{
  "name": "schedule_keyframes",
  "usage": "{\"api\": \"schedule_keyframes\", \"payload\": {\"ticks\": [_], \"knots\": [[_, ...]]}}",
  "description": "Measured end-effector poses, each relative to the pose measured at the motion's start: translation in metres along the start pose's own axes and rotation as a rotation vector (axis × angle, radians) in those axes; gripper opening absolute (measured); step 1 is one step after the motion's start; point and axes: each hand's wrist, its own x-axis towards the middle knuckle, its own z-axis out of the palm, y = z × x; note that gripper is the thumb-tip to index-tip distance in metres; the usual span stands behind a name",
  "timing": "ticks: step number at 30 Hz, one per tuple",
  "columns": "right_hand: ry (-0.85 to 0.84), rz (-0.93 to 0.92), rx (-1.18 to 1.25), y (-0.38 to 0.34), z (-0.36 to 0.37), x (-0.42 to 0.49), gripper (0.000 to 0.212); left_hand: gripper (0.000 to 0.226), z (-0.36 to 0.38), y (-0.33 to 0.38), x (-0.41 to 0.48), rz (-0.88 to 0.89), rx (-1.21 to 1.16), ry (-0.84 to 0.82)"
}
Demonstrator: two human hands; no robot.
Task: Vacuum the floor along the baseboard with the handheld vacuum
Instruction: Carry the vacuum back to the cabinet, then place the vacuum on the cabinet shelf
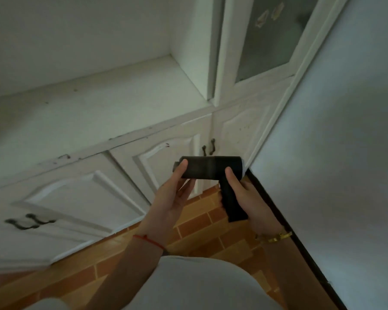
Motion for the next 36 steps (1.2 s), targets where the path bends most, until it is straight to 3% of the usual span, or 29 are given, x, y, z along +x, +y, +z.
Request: {"api": "schedule_keyframes", "payload": {"ticks": [8,18,27,36], "knots": [[-0.149,0.004,-0.032,-0.013,0.16,0.033,0.061,0.049,-0.104,0.122,-0.005,0.118,-0.034,0.147],[-0.323,0.001,-0.124,-0.028,0.326,0.05,0.069,0.051,-0.213,0.241,-0.031,0.29,-0.072,0.197],[-0.503,-0.032,-0.237,-0.045,0.395,0.05,0.057,0.055,-0.258,0.283,-0.046,0.418,-0.154,0.327],[-0.548,-0.163,-0.358,-0.068,0.422,0.077,0.031,0.057,-0.27,0.328,-0.026,0.506,-0.225,0.368]]}}
